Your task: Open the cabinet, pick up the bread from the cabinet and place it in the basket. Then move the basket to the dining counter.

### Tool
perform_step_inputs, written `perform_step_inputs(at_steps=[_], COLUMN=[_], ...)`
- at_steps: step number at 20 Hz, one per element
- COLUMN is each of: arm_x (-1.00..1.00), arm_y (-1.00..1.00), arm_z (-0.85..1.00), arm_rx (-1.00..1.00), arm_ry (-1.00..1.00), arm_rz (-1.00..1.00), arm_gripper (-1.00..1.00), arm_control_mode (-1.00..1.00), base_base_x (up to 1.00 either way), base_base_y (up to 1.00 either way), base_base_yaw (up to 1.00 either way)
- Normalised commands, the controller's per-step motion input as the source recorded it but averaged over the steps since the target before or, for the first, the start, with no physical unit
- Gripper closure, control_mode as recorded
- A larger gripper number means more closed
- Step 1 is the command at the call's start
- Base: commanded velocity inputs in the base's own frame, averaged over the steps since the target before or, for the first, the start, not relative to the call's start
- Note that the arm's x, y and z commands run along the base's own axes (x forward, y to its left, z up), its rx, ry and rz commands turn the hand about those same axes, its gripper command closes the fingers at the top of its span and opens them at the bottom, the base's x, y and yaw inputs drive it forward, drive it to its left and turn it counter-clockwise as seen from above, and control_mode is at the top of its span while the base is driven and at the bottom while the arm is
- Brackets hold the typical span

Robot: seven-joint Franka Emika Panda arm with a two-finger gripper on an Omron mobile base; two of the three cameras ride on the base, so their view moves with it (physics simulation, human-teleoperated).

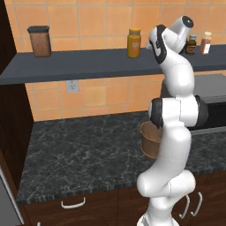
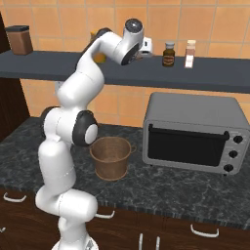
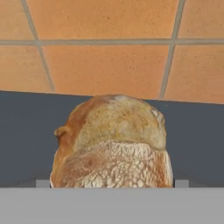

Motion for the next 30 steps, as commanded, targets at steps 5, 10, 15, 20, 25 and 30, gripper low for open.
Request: perform_step_inputs(at_steps=[5,10,15,20,25,30], arm_x=[-0.99,-1.0,-1.0,-1.0,-1.0,-0.95], arm_y=[0.0,-0.02,0.0,-0.08,-0.11,0.07], arm_z=[0.12,0.4,0.42,0.23,-0.23,-0.91], arm_rx=[0.05,0.0,-0.01,-0.02,0.0,0.0], arm_ry=[-0.16,-0.06,0.11,0.21,0.03,0.15], arm_rz=[0.0,0.03,0.02,0.0,0.0,0.0], arm_gripper=[1.0,1.0,1.0,1.0,1.0,1.0], arm_control_mode=[-1.0,-1.0,-1.0,-1.0,-1.0,-1.0], base_base_x=[0.0,0.0,0.0,0.0,0.0,0.0], base_base_y=[0.0,0.0,0.0,0.0,0.0,0.0], base_base_yaw=[0.0,0.0,0.0,0.0,0.0,0.0])
